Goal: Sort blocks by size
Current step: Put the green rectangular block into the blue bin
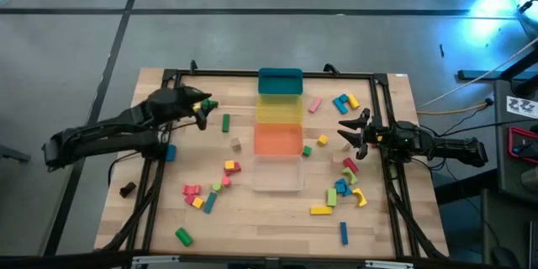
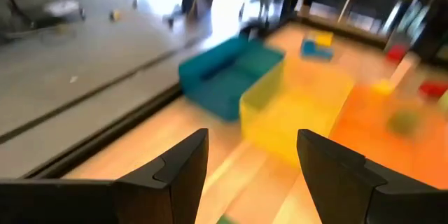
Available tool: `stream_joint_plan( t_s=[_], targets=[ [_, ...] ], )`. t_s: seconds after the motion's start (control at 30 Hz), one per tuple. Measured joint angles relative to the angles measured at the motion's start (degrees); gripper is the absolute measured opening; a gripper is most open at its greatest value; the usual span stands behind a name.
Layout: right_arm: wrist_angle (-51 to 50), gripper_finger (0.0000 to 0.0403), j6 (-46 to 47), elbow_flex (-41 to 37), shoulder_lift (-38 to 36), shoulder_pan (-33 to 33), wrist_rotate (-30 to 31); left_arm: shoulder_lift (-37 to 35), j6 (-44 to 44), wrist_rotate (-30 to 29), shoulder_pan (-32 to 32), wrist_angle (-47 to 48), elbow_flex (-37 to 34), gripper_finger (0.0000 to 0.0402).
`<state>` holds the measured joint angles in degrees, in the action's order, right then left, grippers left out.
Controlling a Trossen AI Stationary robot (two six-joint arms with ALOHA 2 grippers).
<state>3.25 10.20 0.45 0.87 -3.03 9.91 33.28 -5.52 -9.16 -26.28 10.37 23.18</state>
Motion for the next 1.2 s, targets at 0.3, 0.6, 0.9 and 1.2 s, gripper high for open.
stream_joint_plan(
  t_s=[0.3,0.6,0.9,1.2],
  targets=[
    [-0.02,0.0172,-0.01,0.02,0.00,0.00,0.00,18.30,10.61,1.61,-7.46,15.02,11.72,0.0210],
    [-0.09,0.0172,-0.02,0.01,0.00,0.00,-0.02,34.34,20.35,1.56,-13.77,17.79,14.45,0.0210],
    [-0.16,0.0172,0.00,0.00,0.00,0.00,-0.04,44.95,27.27,1.54,-18.78,17.44,14.49,0.0210],
    [-0.23,0.0172,-0.01,0.02,0.00,0.00,-0.04,47.72,32.29,-0.17,-21.77,14.18,14.51,0.0210]
  ],
)
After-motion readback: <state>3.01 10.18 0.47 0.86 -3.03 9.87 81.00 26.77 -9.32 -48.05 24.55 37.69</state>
